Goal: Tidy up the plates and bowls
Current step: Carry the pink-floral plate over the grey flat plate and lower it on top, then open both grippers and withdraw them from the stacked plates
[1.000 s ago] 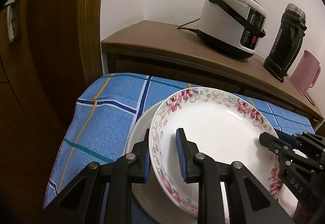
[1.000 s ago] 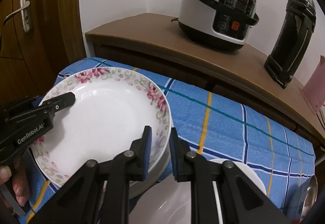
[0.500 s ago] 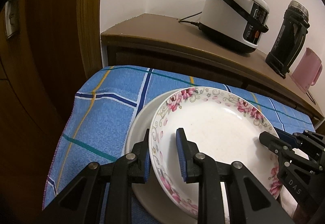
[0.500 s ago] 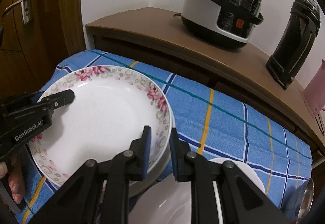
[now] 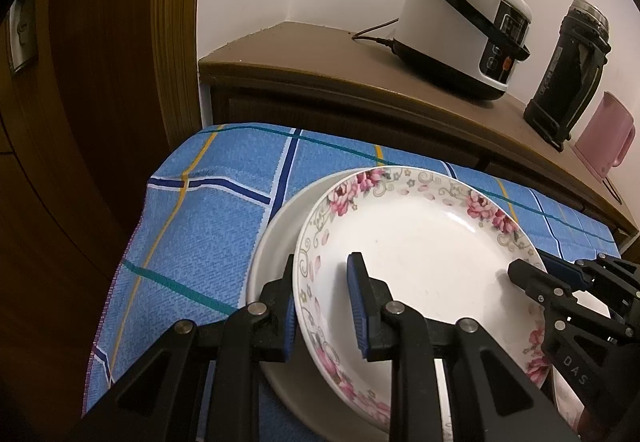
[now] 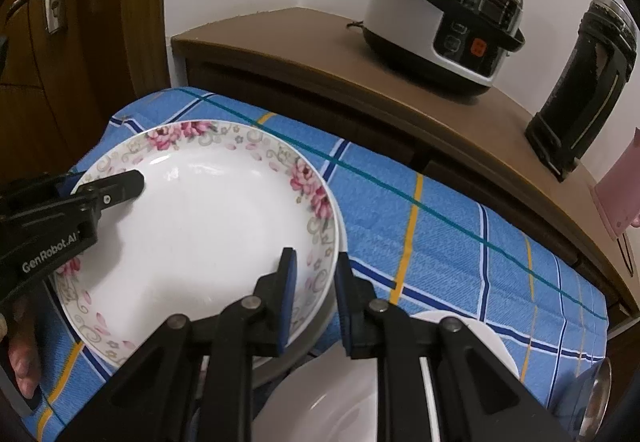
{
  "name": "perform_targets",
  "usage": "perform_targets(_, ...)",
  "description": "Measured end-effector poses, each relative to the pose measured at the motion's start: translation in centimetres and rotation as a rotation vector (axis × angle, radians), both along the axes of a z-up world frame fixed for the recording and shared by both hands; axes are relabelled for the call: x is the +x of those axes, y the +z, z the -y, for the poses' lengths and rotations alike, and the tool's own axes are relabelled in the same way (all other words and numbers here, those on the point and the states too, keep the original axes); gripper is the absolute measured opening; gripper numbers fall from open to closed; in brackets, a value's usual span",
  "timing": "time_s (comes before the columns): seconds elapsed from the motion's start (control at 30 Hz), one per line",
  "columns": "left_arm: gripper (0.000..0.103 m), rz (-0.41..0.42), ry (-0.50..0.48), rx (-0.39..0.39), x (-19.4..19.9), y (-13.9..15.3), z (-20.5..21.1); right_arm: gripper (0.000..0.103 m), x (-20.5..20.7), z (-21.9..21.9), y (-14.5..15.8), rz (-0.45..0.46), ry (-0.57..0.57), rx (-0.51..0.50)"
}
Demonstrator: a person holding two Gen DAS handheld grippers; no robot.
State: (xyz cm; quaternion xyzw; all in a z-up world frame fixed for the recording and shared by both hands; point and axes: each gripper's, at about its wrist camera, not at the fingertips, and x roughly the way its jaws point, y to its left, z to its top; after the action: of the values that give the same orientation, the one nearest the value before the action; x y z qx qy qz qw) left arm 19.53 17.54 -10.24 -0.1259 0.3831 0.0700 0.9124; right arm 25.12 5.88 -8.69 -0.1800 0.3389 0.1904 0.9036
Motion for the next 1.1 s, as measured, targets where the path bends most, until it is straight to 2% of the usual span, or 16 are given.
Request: perform_targets(1.1,0.028,-0.017,-0.013,-0.001,-0.11,-0.09,0.15,0.02,-0.43,-0.71,-0.31,0.039,0.022,-0.089)
